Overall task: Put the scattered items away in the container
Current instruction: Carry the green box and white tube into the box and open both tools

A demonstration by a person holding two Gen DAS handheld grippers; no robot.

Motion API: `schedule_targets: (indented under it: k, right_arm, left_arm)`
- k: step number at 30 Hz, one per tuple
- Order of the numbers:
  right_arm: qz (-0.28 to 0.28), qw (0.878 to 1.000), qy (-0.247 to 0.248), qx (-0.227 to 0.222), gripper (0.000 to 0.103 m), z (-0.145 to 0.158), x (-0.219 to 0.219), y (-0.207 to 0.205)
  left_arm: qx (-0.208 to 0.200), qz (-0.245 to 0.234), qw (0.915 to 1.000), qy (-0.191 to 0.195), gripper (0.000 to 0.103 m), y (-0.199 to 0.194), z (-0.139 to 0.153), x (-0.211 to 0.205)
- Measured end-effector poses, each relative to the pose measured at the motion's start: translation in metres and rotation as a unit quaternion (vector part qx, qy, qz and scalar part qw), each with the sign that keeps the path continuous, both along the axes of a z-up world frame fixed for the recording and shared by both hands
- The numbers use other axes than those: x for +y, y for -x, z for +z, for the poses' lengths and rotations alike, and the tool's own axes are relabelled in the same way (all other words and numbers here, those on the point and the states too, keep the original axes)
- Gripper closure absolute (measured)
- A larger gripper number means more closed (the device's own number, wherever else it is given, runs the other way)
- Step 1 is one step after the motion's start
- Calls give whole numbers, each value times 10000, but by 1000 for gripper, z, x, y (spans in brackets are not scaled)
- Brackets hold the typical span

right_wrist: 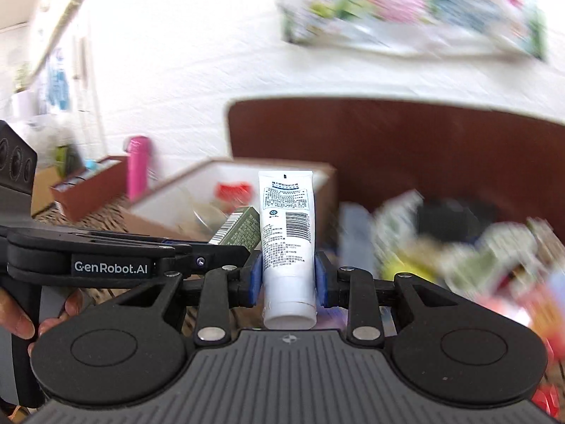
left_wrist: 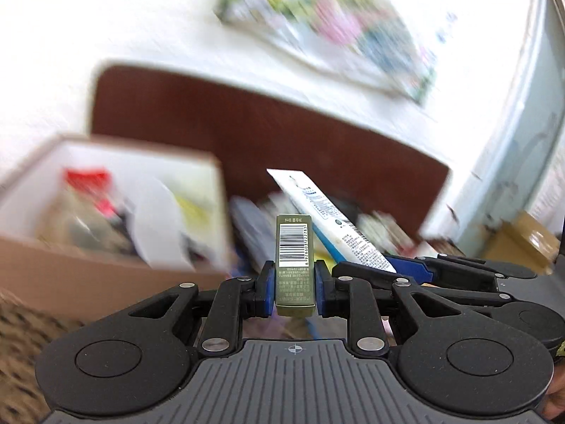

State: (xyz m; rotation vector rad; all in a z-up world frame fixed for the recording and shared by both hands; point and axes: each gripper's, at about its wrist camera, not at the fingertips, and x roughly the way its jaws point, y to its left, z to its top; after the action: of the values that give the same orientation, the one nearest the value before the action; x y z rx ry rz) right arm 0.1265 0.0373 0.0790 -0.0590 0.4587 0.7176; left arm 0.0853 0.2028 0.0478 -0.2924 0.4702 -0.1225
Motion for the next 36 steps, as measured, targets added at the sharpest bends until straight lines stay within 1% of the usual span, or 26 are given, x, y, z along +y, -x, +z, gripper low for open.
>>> schedule_targets:
  k: [2, 4, 7, 11, 15, 18, 21, 26, 28, 30, 36]
  right_arm:
    - [193, 9998, 10, -44, 69, 9, 26, -15]
    - [340, 9994, 91, -45, 69, 12, 53, -31]
    - [506, 9983, 269, 46, 69, 8, 90, -52]
    - [547, 9972, 387, 318, 69, -3, 124, -76]
    - [543, 9953, 496, 626, 69, -18, 145, -93]
    - [587, 9932, 546, 847, 69, -30, 160, -103]
    - [651, 9912, 623, 968, 69, -38, 177, -112]
    - [794, 9888, 710, 1045, 69, -45, 206, -123]
    - [817, 9884, 699, 1074, 69, -45, 214, -129]
    - [827, 9881, 687, 1100, 69, -44, 221, -136]
    - [719, 9889, 766, 1053, 69, -42, 239, -160]
  left_arm:
    - [-83, 275, 9996, 3, 84, -4, 7, 23]
    - [-81, 527, 9986, 39, 84, -12, 9, 47]
    - [41, 775, 9968, 164, 84, -26, 2, 82]
    - [270, 934, 9949, 275, 84, -46, -10, 116]
    - [497, 989, 9930, 418, 84, -61, -29, 141]
    - [628, 1078, 9913, 416, 84, -67, -40, 155]
    - [727, 1214, 9889, 457, 84, -72, -49, 173]
    - [802, 1425, 9852, 515, 84, -79, -57, 200]
    - [804, 1482, 9847, 441, 84, -84, -57, 206]
    - [816, 1518, 9843, 388, 84, -92, -55, 212]
    - [900, 1539, 9831, 427, 83, -120, -56, 226]
